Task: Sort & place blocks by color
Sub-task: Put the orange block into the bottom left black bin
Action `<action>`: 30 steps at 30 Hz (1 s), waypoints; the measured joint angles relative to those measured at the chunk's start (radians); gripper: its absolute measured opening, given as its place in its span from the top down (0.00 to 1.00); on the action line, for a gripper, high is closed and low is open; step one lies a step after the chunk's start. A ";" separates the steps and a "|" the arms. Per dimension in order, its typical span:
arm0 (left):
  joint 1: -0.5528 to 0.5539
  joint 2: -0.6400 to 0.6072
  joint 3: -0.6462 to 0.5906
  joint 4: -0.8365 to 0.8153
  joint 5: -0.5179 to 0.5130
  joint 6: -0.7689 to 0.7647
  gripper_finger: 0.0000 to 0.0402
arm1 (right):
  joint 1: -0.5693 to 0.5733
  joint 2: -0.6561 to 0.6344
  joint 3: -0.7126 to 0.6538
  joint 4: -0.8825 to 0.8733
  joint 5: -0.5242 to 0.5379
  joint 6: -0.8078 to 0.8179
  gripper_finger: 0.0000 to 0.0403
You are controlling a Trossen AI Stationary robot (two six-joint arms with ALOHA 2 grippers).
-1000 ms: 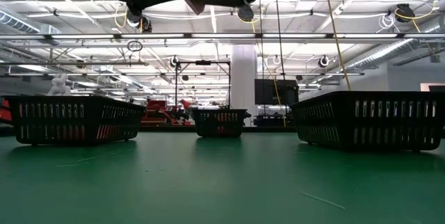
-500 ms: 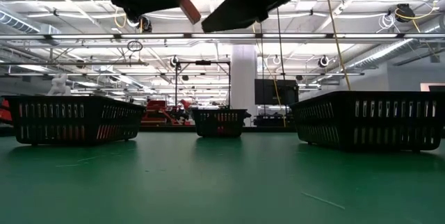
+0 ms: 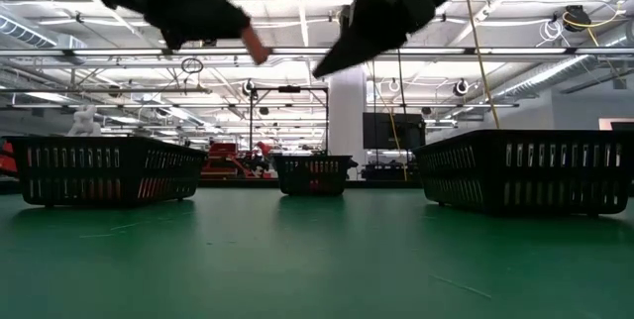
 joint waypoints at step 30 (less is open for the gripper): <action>-0.076 -0.101 0.174 -1.115 0.477 -1.175 0.59 | -0.016 -0.097 0.000 -0.182 -0.001 0.034 0.60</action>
